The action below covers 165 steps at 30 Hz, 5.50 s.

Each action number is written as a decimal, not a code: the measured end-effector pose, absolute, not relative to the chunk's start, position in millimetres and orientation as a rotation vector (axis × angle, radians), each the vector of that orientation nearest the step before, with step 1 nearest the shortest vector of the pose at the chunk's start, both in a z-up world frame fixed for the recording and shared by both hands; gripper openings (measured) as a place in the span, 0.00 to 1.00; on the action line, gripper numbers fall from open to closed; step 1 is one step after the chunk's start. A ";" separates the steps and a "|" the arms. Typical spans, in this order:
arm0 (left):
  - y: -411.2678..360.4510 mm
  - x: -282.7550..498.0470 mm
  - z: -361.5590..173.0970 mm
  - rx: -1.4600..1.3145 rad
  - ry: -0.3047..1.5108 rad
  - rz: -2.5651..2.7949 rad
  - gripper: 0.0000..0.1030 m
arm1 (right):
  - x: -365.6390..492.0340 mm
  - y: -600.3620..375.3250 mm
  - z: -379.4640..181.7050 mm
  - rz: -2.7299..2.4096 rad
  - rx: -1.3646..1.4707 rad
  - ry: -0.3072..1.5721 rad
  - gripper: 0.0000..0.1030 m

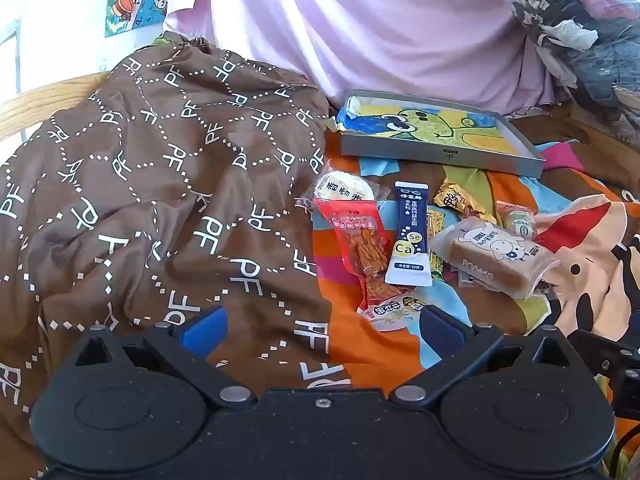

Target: Organize snacks

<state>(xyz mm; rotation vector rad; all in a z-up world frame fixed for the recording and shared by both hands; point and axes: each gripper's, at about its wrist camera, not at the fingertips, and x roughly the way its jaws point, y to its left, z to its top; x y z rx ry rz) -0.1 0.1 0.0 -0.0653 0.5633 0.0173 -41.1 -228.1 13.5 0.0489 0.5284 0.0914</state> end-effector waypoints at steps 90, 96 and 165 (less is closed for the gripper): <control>-5.8 72.5 8.6 0.054 0.754 -0.096 0.99 | 37.4 -215.7 -3.7 0.591 -0.052 0.886 1.00; -8.4 87.8 3.2 0.066 0.777 -0.124 0.99 | 46.9 -219.2 -10.4 0.599 -0.005 0.914 1.00; 8.5 186.0 -39.5 -0.519 0.873 -0.297 0.26 | 79.8 -204.8 -10.3 0.454 -0.059 0.668 0.38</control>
